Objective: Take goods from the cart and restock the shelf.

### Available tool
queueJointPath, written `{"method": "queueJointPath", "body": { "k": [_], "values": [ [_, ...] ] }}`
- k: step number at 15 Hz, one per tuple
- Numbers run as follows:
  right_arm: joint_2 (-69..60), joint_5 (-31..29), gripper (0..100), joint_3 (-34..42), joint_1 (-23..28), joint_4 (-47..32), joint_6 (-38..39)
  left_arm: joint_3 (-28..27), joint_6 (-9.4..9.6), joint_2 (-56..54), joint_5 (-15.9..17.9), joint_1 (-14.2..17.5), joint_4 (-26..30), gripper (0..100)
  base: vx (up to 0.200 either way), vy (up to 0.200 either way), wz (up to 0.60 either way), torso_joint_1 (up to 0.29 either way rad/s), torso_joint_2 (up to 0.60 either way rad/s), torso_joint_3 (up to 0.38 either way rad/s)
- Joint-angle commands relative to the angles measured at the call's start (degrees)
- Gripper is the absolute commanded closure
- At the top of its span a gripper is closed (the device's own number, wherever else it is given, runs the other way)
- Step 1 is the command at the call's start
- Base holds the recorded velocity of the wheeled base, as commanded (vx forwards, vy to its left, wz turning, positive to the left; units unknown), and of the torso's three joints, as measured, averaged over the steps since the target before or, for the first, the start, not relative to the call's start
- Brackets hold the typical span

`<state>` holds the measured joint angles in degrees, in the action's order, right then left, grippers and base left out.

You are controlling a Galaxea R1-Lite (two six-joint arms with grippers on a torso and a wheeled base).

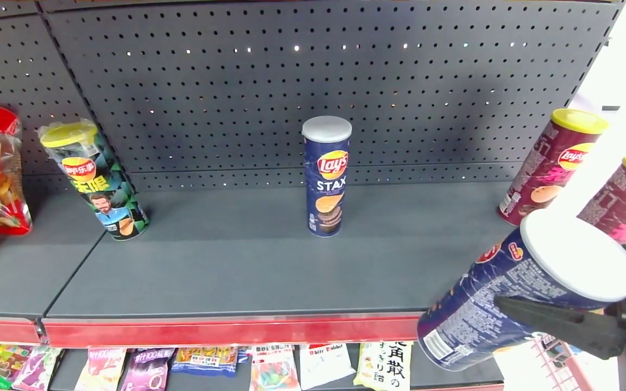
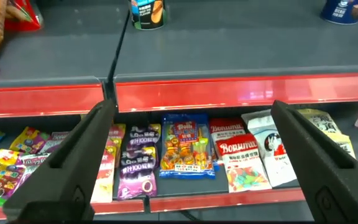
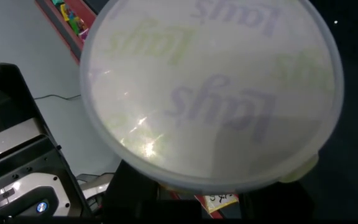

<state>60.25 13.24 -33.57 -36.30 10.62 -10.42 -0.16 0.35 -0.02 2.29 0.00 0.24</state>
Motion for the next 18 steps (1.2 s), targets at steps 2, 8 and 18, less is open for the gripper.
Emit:
{"method": "queueJointPath", "body": {
  "k": [2,8,18],
  "values": [
    [-0.7,0.1,100,0.4,-0.2,-0.1,0.0,0.0,0.53,0.1,0.6,0.0,0.0,0,0.0,0.0,0.0,0.0,0.0,0.0],
    [-1.5,0.1,100,0.3,-0.2,0.0,0.1,-28.8,-8.09,28.0,8.3,-5.8,-2.2,0,0.0,0.0,0.0,0.0,0.0,0.0],
    [-1.6,-0.2,100,-0.4,0.4,0.2,0.4,-52.6,10.63,85.3,40.2,-21.6,-12.9,0,0.0,0.0,0.0,0.0,0.0,0.0]
  ]
}}
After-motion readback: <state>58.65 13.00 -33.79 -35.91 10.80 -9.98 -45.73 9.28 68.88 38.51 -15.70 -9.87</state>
